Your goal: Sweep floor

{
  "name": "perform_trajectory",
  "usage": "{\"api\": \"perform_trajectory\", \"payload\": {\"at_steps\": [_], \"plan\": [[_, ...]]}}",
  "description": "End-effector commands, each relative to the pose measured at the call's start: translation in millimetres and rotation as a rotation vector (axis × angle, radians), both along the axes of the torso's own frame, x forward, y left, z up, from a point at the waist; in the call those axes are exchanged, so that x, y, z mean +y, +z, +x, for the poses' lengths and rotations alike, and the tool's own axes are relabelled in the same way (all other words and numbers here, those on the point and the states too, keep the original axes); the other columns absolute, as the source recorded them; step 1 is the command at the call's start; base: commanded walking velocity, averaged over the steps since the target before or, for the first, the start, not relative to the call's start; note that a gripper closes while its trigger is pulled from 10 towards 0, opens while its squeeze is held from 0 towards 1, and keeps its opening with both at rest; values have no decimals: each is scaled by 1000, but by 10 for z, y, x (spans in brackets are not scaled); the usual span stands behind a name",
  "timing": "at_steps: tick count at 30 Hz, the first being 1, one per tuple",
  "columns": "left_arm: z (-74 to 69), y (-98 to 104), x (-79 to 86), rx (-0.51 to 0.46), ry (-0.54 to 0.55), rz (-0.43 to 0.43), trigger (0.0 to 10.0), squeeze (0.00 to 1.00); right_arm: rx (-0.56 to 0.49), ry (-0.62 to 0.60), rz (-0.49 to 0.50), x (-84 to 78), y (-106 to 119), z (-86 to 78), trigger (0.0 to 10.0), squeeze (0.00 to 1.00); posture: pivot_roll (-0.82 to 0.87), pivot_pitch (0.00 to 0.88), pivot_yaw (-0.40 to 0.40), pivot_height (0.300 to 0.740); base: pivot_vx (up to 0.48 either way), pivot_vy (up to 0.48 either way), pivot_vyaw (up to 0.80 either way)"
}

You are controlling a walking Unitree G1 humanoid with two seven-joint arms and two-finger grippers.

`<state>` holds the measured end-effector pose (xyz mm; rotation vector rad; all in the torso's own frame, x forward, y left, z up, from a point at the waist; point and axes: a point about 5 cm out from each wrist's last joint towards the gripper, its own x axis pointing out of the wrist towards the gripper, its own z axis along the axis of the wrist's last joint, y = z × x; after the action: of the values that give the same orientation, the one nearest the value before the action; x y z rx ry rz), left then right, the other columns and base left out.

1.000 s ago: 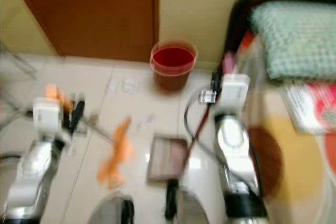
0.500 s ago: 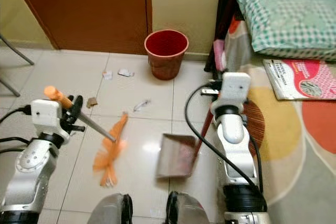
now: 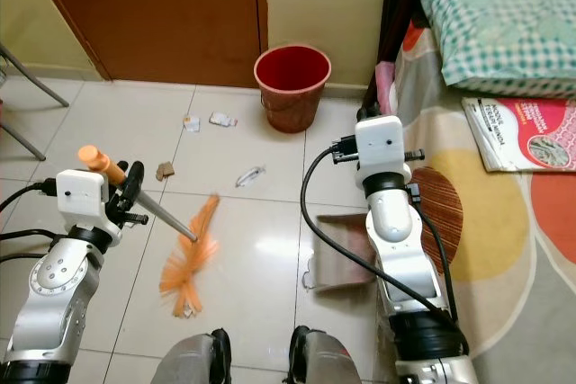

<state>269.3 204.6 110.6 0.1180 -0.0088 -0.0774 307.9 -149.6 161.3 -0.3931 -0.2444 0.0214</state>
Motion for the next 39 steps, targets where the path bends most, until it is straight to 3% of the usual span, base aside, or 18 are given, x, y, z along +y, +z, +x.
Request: {"api": "perform_trajectory", "payload": {"at_steps": [1, 6, 14, 24, 29, 34, 39], "plan": [[-2, 14, 90, -8, 46, 41, 10000, 0, -45, 28, -88, 53, 52, -18, 10000, 0, 31, 175, -27, 740, 0, 0, 0], [24, 31, 75, -17, 49, 43, 10000, 0, -44, 64, -163, 140, 9, -46, 10000, 0, 31, 177, -27, 740, 0, 0, 0], [68, 91, 58, -42, 64, 40, 10000, 0, -1, 106, -187, 245, -112, -79, 10000, 0, 36, 190, -24, 740, 0, 0, 0], [77, 145, 44, -61, 72, 34, 10000, 0, 85, 204, -155, 505, -330, -122, 10000, 0, 49, 201, -27, 740, 0, 0, 0], [149, 218, 4, -88, 77, 14, 10000, 0, 128, 268, -121, 728, -448, -120, 10000, 0, 57, 219, -33, 740, 0, 0, 0], [258, 279, -151, -111, 58, -38, 10000, 0, 119, 276, -80, 844, -446, -80, 10000, 0, 61, 231, -38, 740, 0, 0, 0], [366, 344, -445, -119, 17, -143, 10000, 0, 87, 251, -31, 917, -376, 26, 10000, 0, 60, 243, -40, 740, 0, 0, 0]]}}
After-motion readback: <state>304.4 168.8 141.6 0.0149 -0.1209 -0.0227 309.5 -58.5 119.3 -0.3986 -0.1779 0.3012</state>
